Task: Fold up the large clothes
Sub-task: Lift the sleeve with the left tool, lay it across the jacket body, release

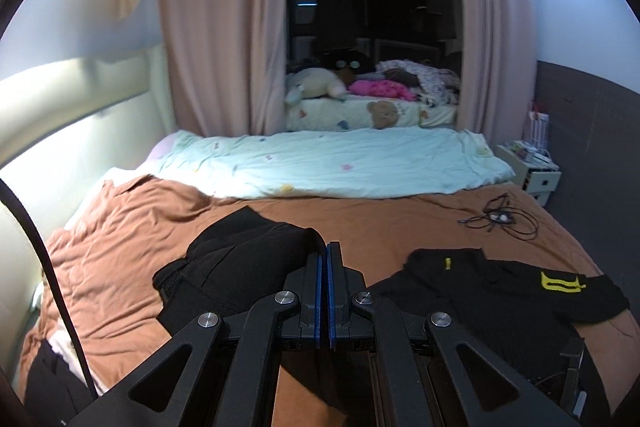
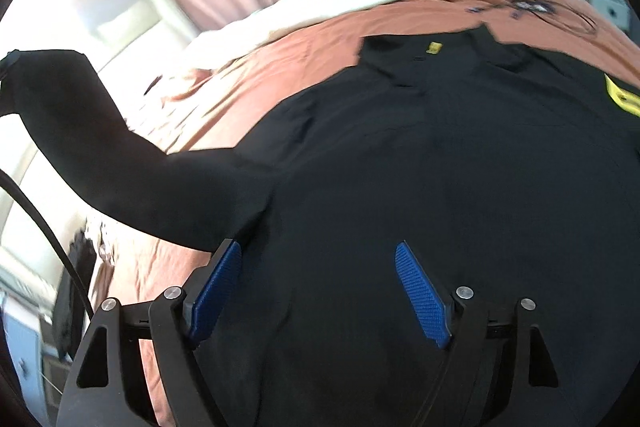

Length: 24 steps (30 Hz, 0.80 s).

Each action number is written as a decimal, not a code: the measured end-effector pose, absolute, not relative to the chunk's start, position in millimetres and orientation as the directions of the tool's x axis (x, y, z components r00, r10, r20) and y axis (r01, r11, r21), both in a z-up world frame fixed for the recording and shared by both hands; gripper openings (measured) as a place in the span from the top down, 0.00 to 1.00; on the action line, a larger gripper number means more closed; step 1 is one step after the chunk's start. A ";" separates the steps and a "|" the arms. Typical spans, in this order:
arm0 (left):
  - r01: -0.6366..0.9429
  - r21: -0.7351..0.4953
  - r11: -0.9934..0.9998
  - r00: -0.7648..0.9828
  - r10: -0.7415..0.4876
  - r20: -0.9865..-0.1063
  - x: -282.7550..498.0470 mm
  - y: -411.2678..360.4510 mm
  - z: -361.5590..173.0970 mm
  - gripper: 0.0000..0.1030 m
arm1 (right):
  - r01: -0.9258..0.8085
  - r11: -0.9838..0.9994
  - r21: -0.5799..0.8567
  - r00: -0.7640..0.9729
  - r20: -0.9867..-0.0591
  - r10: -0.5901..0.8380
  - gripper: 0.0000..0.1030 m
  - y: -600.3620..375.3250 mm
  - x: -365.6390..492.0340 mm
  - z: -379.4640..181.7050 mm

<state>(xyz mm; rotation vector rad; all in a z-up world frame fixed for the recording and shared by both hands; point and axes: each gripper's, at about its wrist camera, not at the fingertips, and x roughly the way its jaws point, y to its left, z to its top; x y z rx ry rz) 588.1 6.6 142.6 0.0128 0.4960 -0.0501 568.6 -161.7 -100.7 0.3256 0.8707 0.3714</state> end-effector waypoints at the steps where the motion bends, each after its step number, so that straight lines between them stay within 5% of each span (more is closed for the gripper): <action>1: 0.070 0.007 0.997 0.877 -0.059 -0.476 589.5 -7.4 145.2 0.98 | -0.168 0.885 0.433 0.591 -0.675 0.442 0.24 -168.4 565.2 -101.5; 16: 0.282 0.056 0.958 0.830 -0.214 -0.515 611.9 -166.4 139.6 0.98 | 0.052 0.819 0.572 0.695 -0.609 0.381 0.24 -273.1 528.1 -104.2; 24: 0.432 -0.003 0.902 0.708 -0.342 -0.618 630.9 -238.6 96.0 0.98 | 0.120 0.798 0.590 0.709 -0.614 0.347 0.24 -283.3 508.4 -98.2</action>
